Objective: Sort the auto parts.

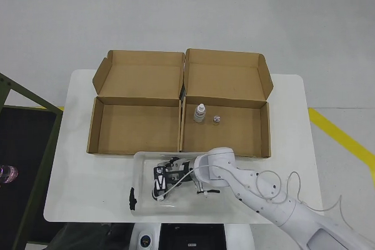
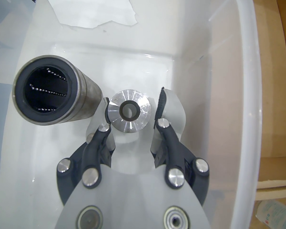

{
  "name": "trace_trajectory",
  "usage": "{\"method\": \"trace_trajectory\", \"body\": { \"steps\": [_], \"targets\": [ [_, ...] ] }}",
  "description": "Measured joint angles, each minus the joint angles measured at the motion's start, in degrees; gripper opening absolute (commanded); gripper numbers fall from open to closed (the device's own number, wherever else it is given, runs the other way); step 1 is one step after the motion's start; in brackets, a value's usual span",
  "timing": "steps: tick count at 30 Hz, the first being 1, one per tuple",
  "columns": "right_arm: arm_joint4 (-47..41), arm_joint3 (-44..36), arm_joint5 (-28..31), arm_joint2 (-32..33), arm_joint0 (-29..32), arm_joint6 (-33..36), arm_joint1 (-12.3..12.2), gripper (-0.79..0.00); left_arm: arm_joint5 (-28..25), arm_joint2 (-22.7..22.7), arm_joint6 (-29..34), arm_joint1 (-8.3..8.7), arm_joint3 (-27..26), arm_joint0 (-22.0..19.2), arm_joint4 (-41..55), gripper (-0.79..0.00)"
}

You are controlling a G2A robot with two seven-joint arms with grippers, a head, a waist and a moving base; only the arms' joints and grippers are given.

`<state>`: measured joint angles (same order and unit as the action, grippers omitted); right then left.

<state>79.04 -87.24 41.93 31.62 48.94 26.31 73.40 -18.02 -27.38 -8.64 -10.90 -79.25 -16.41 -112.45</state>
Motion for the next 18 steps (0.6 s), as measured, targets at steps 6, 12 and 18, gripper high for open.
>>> {"method": "trace_trajectory", "body": {
  "steps": [6, 12, 18],
  "targets": [
    [-0.6, 0.6, 1.0, 0.1, -0.2, -0.9, 0.4, -0.785, 0.0, 0.0, 0.0, 0.00, 0.0, 0.0, 0.0, 0.000],
    [-1.0, -0.1, 2.3, 0.9, 0.1, -1.9, 0.4, -0.785, 0.0, 0.0, 0.0, 0.00, 0.0, 0.0, 0.0, 0.000],
    [-0.7, -2.7, 3.6, 2.2, 0.8, -3.3, 0.0, -0.785, 0.0, 0.0, 0.0, 0.00, 0.0, 0.0, 0.0, 0.000]
  ]
}}
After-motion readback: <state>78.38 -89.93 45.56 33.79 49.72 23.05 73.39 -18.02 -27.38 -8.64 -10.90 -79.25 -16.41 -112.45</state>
